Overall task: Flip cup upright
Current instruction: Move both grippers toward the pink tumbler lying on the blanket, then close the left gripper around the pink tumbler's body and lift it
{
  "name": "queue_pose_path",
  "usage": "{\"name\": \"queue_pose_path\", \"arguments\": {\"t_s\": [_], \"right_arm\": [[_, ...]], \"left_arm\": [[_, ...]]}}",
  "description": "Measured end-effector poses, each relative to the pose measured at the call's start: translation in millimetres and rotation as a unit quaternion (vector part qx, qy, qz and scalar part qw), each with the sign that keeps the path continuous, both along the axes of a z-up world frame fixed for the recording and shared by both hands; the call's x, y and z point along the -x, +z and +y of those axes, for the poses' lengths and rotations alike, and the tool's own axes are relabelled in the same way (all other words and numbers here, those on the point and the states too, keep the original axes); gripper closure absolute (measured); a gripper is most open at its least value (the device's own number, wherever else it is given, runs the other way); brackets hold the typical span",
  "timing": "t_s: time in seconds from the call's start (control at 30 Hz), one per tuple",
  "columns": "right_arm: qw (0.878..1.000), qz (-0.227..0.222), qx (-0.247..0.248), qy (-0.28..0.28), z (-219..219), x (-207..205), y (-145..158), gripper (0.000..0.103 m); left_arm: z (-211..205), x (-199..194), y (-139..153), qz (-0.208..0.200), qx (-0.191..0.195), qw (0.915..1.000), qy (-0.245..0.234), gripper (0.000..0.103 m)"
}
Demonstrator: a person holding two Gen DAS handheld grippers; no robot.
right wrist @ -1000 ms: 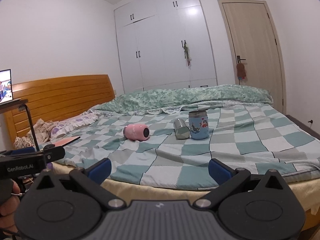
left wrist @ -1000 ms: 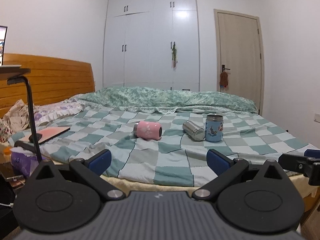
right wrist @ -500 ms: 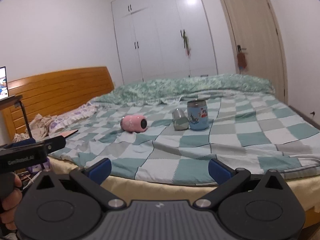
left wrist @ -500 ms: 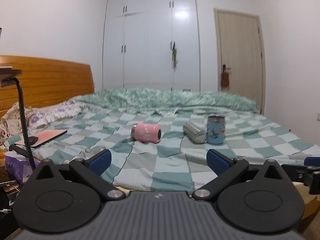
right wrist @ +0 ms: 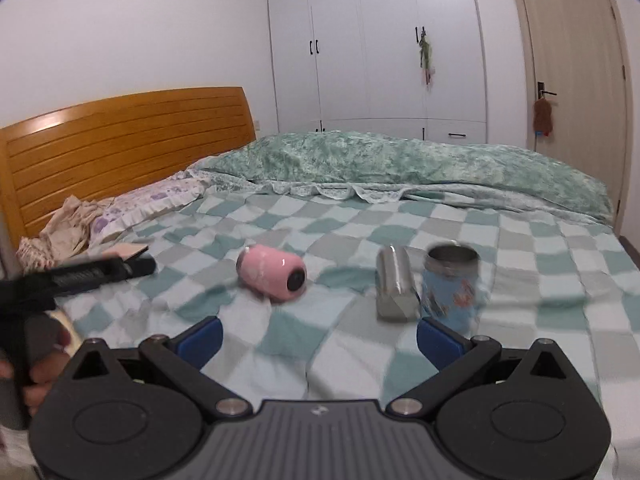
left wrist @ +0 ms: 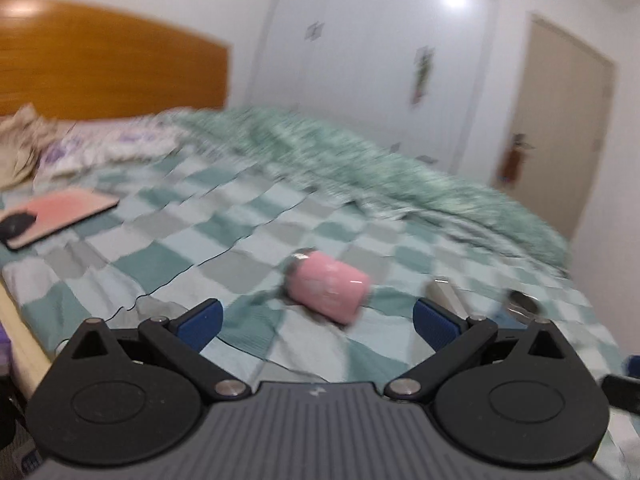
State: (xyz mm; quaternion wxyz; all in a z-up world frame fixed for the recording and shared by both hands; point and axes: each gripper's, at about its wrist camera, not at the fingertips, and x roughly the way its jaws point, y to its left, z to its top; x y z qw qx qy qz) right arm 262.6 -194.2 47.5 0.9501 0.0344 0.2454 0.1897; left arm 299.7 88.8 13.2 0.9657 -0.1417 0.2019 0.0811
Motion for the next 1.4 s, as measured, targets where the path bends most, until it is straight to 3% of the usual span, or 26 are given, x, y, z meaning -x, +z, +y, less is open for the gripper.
{"name": "queue_pose_path", "arguments": {"t_s": [0.13, 0.23, 0.4, 0.5, 0.6, 0.77, 0.9, 0.93, 1.03, 1.2, 1.3, 1.4], "right_arm": [[0.998, 0.042, -0.017, 0.036, 25.3, -75.2, 5.6, 0.0], [0.998, 0.052, 0.022, 0.034, 53.7, -132.7, 2.9, 0.0], [0.992, 0.102, 0.047, 0.061, 82.5, -212.4, -8.0, 0.0], [0.99, 0.119, 0.043, 0.062, 86.4, -253.1, -19.0, 0.0], [0.989, 0.129, 0.032, 0.061, 83.2, -285.1, -31.0, 0.0], [0.983, 0.138, 0.034, 0.115, 86.6, -332.7, -53.6, 0.0], [0.979, 0.126, 0.032, 0.155, 85.9, -359.7, -72.2, 0.0], [0.978, 0.13, 0.028, 0.163, 85.0, -364.5, -75.9, 0.0], [0.967, 0.147, 0.023, 0.206, 82.8, -378.2, -88.1, 0.0], [0.949, 0.149, -0.01, 0.277, 59.5, -380.2, -98.2, 0.0], [0.952, 0.141, -0.023, 0.27, 31.1, -379.7, -101.2, 0.0], [0.958, 0.141, -0.029, 0.248, 0.7, -380.4, -108.1, 0.0]], "left_arm": [[24.8, -69.6, -22.7, 0.014, 0.027, 0.9992, 0.026, 0.0], [29.2, -121.1, -45.8, 0.054, 0.038, 0.9976, 0.02, 0.0], [44.2, -172.9, -72.2, 0.095, 0.16, 0.9823, 0.022, 0.0], [46.9, -204.8, -77.5, 0.105, 0.165, 0.9802, 0.033, 0.0], [50.7, -231.3, -88.8, 0.11, 0.182, 0.9742, 0.075, 0.0], [48.7, -263.9, -112.4, 0.115, 0.218, 0.9664, 0.07, 0.0], [42.1, -273.5, -120.6, 0.081, 0.17, 0.9816, 0.032, 0.0], [44.9, -276.1, -125.3, 0.078, 0.182, 0.9797, 0.028, 0.0], [54.4, -291.3, -139.3, 0.098, 0.251, 0.9629, 0.006, 0.0], [31.7, -291.2, -129.4, 0.096, 0.191, 0.9768, 0.0, 0.003], [15.3, -290.7, -125.9, 0.097, 0.161, 0.9821, -0.011, 0.004], [-8.5, -282.1, -120.9, 0.085, 0.1, 0.9908, -0.034, 0.005]]}}
